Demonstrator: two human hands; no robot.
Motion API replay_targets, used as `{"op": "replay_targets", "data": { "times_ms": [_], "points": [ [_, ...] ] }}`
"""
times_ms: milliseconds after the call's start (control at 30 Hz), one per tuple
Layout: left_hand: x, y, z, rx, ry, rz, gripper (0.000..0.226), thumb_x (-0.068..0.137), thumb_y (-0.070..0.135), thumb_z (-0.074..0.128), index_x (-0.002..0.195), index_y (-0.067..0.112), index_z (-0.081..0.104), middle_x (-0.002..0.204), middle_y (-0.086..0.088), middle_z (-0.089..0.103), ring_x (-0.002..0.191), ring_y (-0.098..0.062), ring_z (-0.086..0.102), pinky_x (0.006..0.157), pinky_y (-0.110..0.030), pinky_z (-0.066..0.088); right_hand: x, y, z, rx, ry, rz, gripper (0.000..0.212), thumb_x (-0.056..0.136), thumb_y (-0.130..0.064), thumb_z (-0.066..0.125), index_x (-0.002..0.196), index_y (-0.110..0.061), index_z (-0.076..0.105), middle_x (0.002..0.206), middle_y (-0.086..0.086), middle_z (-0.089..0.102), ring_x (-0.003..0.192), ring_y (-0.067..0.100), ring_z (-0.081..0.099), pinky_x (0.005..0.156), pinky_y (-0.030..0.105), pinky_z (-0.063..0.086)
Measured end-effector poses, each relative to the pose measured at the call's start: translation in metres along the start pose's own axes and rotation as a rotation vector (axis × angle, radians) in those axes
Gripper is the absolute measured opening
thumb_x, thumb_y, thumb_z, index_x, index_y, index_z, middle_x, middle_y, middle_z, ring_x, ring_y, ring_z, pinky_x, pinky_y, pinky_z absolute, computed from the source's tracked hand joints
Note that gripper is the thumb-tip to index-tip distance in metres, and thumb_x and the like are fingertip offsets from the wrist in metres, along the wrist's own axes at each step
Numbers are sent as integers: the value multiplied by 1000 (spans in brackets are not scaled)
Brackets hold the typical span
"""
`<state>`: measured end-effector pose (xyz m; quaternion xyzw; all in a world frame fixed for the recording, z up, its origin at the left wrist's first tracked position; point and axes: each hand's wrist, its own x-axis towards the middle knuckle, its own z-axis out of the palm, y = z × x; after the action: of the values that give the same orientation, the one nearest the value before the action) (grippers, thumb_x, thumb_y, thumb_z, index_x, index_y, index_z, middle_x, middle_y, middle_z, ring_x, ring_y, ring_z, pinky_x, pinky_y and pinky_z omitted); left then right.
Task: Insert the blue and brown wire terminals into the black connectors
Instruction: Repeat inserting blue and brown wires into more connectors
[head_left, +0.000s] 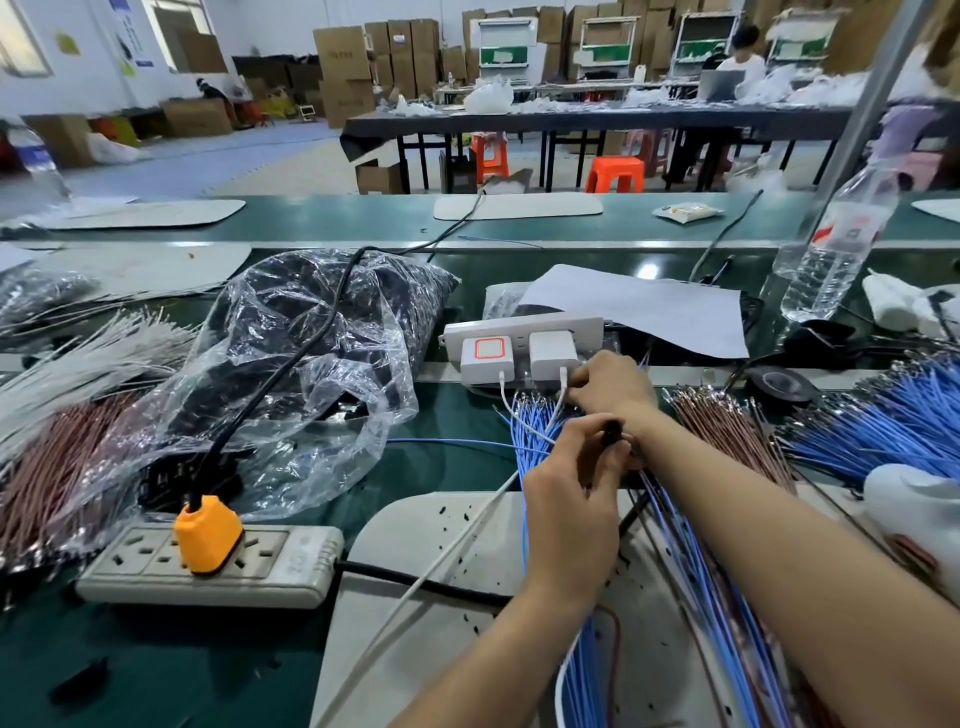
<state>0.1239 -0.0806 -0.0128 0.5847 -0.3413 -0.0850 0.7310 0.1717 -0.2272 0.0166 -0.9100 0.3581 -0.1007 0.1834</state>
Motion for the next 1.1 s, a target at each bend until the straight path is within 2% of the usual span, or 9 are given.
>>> {"op": "replay_targets", "data": {
  "times_ms": [133,267,333,400,500,567,633,800,1100],
  "points": [
    [1,1,0,-24,12,-2,15,94,8,58,104,17,63,88,2,72,82,-13,70,78,-26,56,3,-3,3,12,39,86,13,85,-22,63,88,-29,74,104,1,70,112,25,55,107,51,31],
    [0,1,1,-19,6,16,15,93,7,59,104,16,64,87,3,72,82,-12,70,76,-20,54,0,-1,2,132,13,68,19,85,-13,61,86,-26,74,101,0,70,110,24,56,103,50,36],
    [2,0,1,-11,12,29,16,92,7,59,103,17,64,88,4,72,83,-10,69,76,-17,53,-2,4,-4,210,49,35,18,85,-10,63,95,-19,75,103,5,71,108,25,59,99,43,43],
    [2,0,1,8,13,38,17,92,7,60,103,20,64,89,5,72,84,-8,69,77,-17,52,-9,14,-17,270,133,-17,15,85,-11,66,97,-14,74,99,6,72,97,21,64,91,32,48],
    [1,1,0,26,-5,31,22,92,8,60,101,27,62,91,5,72,86,-10,69,81,-24,54,-38,31,-38,391,255,-81,9,83,-12,71,92,-14,73,85,-3,69,75,7,60,70,12,42],
    [0,1,0,43,-22,30,24,91,6,60,101,26,63,93,6,71,90,-9,69,85,-30,55,-68,42,-44,553,315,-83,7,81,-11,71,84,-18,71,79,-6,69,70,4,61,61,5,42],
    [-1,0,0,74,-43,42,20,90,5,61,103,20,65,95,5,71,92,-9,68,86,-32,55,-100,48,-43,726,328,-88,11,81,-8,71,79,-19,69,73,-6,69,69,7,64,61,8,47],
    [-1,3,0,138,-87,70,18,88,2,64,105,10,66,95,2,71,91,-10,68,85,-23,53,-152,50,-36,917,338,-212,24,78,7,67,80,-17,67,73,-5,68,65,2,61,64,10,48],
    [-7,10,5,262,-161,141,24,85,-6,64,104,9,67,94,-1,72,89,-9,68,84,-23,53,-164,57,-38,872,422,-315,27,79,0,69,84,-26,69,81,-14,71,74,4,66,70,8,47]
  ]
}}
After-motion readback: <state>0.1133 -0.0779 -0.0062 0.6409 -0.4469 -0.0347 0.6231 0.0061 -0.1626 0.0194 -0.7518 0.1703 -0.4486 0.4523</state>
